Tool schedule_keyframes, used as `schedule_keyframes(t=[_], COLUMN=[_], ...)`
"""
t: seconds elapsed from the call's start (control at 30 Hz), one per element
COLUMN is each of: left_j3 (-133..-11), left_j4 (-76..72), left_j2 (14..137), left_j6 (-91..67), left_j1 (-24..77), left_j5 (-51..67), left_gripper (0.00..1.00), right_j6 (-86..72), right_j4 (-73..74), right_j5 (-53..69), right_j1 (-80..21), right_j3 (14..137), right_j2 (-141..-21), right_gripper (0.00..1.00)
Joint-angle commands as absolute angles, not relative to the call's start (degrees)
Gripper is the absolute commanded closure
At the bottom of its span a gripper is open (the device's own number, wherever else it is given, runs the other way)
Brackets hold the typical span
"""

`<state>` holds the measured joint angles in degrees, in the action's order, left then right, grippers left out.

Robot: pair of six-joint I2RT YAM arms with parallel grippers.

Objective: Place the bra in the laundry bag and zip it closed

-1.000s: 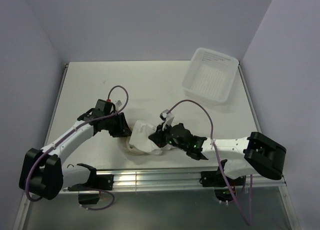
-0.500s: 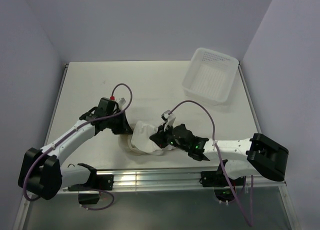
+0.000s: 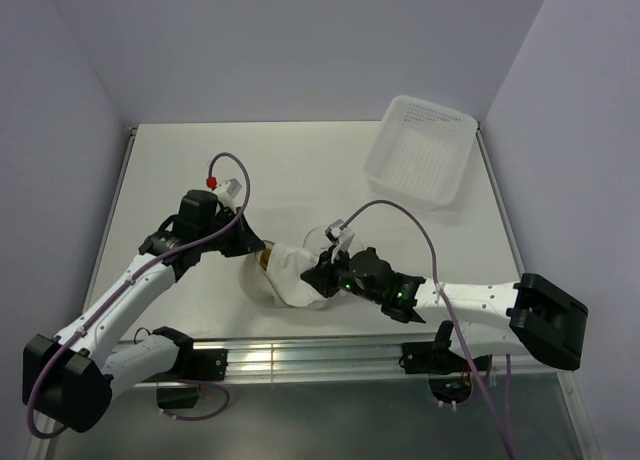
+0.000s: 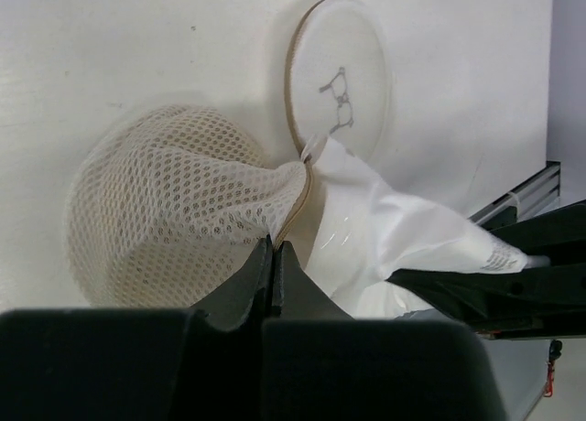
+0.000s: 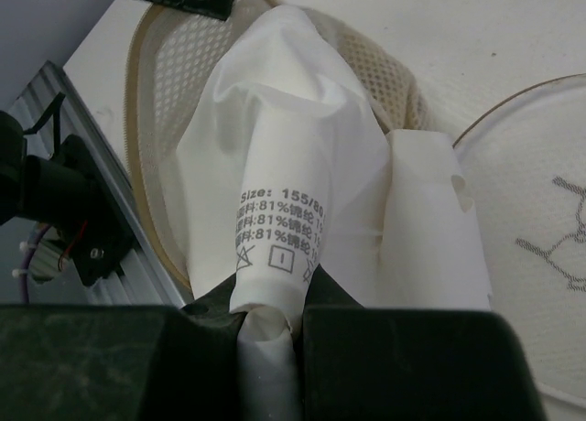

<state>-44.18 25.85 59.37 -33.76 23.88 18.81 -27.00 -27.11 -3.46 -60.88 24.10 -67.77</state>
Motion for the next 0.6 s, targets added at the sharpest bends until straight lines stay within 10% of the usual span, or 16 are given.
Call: schedule_keyframes(t=[0.0,0.3,0.57], left_j3=[-46.85,-42.46,-37.09], left_j4=[18.73,10.02,11.16], left_j2=[59.24,57.66,51.51], left_j6=[-35.06,-39.37,-43.41], left_j1=[24.08,26.53,27.6], left_j5=[22.14,26.37,26.28], left_gripper=[1.0,1.0,1.0], right_j6=[-23.91,-26.09,-40.59], right_j4=[-27.86,-26.63,-27.6], right_j5=[1.39,7.48,-12.28], right_j1=[-61.43,-62.75,-62.58], right_j3=[27.41,36.2,37.88], right_j2=[-69.68,-83.04,-80.6], right_gripper=[1.0,1.0,1.0])
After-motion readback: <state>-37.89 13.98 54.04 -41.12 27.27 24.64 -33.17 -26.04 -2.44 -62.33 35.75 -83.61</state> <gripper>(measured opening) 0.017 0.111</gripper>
